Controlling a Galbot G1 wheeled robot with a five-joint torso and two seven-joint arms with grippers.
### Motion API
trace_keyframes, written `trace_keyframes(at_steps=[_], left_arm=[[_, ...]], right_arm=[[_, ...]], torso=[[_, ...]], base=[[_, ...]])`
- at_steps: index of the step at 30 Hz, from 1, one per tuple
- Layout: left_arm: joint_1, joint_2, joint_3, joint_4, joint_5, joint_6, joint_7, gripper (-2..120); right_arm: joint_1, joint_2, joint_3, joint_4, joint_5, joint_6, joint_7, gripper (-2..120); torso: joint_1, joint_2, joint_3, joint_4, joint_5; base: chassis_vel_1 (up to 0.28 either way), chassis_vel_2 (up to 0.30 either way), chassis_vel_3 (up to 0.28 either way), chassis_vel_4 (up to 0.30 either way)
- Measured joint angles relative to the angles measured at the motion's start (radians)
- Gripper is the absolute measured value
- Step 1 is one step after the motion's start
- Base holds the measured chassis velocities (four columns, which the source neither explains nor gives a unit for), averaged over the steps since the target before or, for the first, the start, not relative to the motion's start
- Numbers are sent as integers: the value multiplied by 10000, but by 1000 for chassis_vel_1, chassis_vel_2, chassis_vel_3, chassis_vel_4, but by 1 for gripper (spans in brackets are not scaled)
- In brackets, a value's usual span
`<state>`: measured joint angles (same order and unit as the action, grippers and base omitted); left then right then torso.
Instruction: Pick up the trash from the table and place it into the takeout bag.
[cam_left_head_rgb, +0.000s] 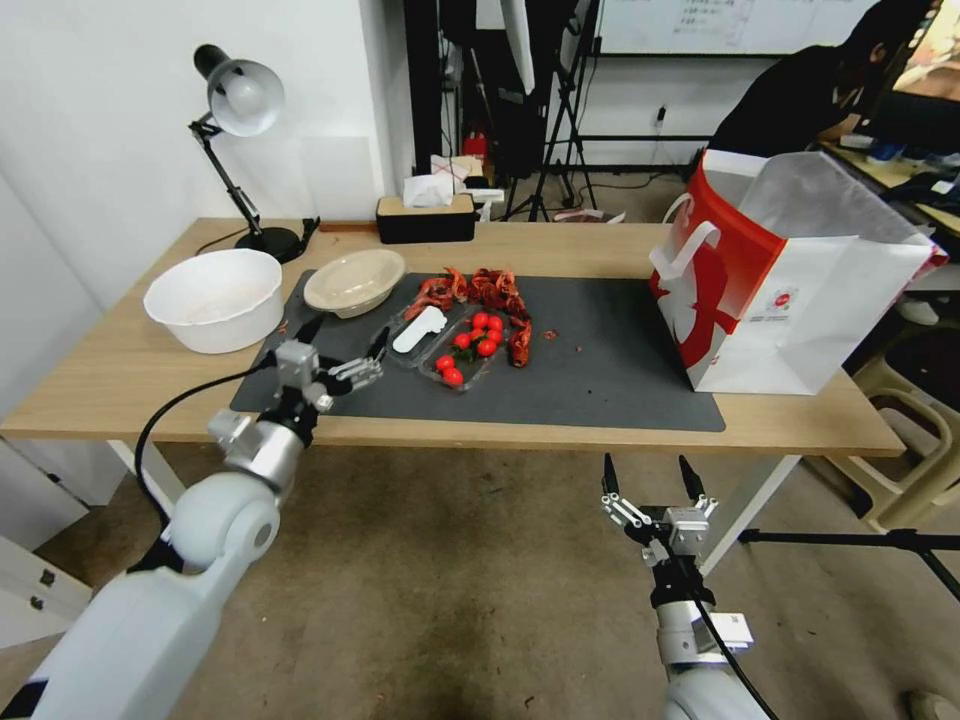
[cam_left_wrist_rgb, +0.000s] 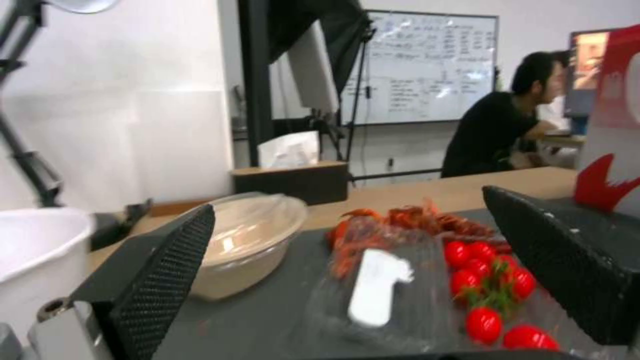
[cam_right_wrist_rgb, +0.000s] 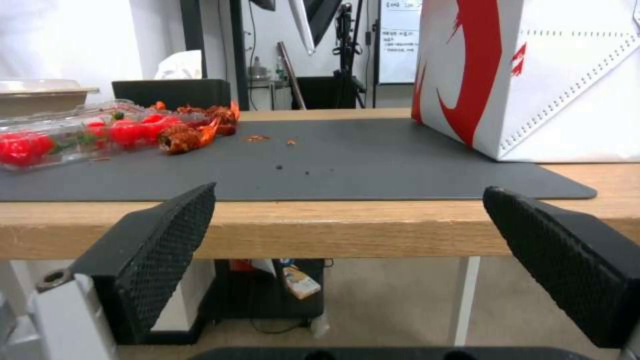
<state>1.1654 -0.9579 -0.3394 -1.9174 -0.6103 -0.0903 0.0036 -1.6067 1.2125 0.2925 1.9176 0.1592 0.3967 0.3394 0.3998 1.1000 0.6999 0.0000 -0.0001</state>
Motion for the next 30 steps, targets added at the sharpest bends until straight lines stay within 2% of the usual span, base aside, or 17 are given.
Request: trace_keyframes(at_steps=[3,4,9,13,17,19,30], left_arm=[[678,-152,-463,-331,248,-44,-41,100],[1214,-255,-848,-581,466,-68,-162,100],[2111,-578,-1443,-819,991,-260,-420,100],[3246,-947,-1850,-1067,1447,-396,-995,100],[3632,-1040,-1934,-1071,1612,-580,-1058,100],[4000,-1159,-2026,-1023,1809,-902,-1128,100],[4654,-1492,-2051,-742,2239,-1758,-1139,100]], right_arm=[[-11,-4,1,0,0,8,12,100],[-11,21,-5,3,-1,17,21,100],[-32,85,-23,6,-6,34,46,100],[-76,126,-19,64,-11,45,95,100],[-99,127,-8,74,-12,51,122,100],[-118,127,2,80,-11,59,150,100],[-88,107,11,64,0,64,189,100]], torso=[[0,0,0,-1,0],[0,0,0,1,2],[1,0,0,0,0],[0,0,0,0,2],[0,0,1,1,0],[1,0,1,0,0],[2,0,1,0,1]], base=[[0,0,0,0],[0,0,0,0],[0,0,0,0],[0,0,0,0],[0,0,0,0],[0,0,0,0],[0,0,0,0]])
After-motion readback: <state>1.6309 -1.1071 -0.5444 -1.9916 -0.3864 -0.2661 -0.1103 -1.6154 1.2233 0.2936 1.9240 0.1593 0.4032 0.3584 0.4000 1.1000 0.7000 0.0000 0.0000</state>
